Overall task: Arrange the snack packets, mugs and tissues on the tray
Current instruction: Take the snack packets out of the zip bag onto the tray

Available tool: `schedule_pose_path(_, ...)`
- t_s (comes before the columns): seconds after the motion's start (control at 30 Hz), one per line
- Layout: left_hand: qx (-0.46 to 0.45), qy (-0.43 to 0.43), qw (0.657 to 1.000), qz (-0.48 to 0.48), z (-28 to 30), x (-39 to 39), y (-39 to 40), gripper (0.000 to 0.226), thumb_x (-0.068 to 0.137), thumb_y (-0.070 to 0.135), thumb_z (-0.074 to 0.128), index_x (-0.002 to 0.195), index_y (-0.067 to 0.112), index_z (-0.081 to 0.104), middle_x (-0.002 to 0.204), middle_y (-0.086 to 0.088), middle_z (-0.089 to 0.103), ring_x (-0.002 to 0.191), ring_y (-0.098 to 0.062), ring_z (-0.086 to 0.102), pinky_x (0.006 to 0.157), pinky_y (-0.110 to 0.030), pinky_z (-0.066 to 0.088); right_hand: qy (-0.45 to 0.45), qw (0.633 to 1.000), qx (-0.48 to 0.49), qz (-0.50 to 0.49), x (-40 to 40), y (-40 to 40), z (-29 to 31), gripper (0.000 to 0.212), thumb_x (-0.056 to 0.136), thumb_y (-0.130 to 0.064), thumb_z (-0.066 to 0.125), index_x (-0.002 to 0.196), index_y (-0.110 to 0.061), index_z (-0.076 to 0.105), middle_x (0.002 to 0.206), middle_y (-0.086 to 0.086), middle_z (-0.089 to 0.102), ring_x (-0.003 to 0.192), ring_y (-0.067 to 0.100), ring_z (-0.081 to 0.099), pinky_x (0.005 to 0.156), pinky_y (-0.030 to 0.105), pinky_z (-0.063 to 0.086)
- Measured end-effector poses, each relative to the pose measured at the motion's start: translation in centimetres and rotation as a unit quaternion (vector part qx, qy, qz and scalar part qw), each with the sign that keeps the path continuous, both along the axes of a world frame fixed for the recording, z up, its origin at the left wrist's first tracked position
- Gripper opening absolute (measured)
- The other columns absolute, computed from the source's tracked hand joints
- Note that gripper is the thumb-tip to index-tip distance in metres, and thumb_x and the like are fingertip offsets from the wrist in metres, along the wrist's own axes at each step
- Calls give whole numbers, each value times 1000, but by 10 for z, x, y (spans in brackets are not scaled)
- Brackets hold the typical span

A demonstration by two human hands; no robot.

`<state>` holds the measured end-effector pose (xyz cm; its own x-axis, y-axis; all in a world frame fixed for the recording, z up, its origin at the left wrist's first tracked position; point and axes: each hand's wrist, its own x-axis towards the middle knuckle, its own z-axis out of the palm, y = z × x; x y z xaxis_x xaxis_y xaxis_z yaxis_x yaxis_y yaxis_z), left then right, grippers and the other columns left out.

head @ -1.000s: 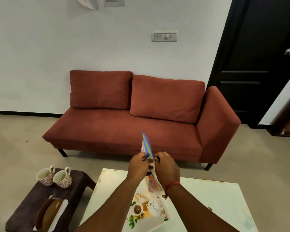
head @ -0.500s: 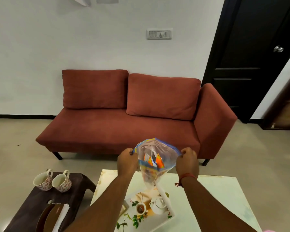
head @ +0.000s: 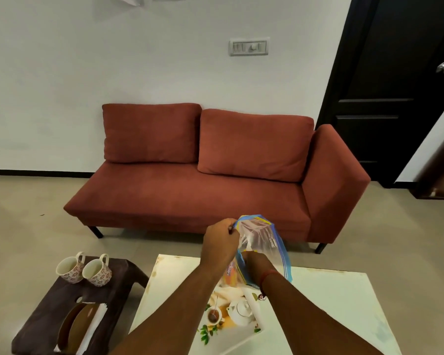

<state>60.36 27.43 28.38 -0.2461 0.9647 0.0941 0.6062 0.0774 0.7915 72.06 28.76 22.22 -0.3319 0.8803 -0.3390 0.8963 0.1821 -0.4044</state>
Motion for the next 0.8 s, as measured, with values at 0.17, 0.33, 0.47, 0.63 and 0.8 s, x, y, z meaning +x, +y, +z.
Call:
schedule_pose_path(0.17,-23,41,999,24,-16,0,-8,18,89,16,53,92,19,71,80,4,72,70,-14,65,62,-30,53,7,996,67,-52,10,-3,-14,24,93,-19,48,93,-15,72,106,12,71,100,30,65,74,29,46)
schedule_pose_path(0.33,-100,36,991,84,-55,-25,-20,23,79,16,48,88,17,69,75,-4,70,68,-22,69,63,-43,58,42,990,134,-7,5,2,-18,29,92,-20,46,109,-19,70,111,5,69,102,26,64,82,32,48)
schedule_pose_path(0.47,-154,-13,973,169,-90,-55,-36,25,79,13,49,92,16,71,80,-7,71,71,-25,69,63,-43,61,157,970,180,-40,3,-3,-10,23,85,-19,55,100,-25,72,101,-3,68,91,19,63,75,30,46)
schedule_pose_path(0.63,-197,-76,949,235,-121,-96,-66,19,86,5,59,95,22,62,93,-8,72,77,-23,69,68,-41,62,318,891,141,-291,1,-9,-24,16,86,-15,55,86,-25,67,94,-6,67,87,14,61,68,27,47)
schedule_pose_path(0.8,-203,-150,917,308,-129,-130,-94,13,94,11,58,107,15,61,95,-5,63,85,-31,67,71,-44,62,343,798,61,-491,-10,-23,-79,15,89,-12,50,88,-21,62,94,0,65,92,23,61,73,26,42)
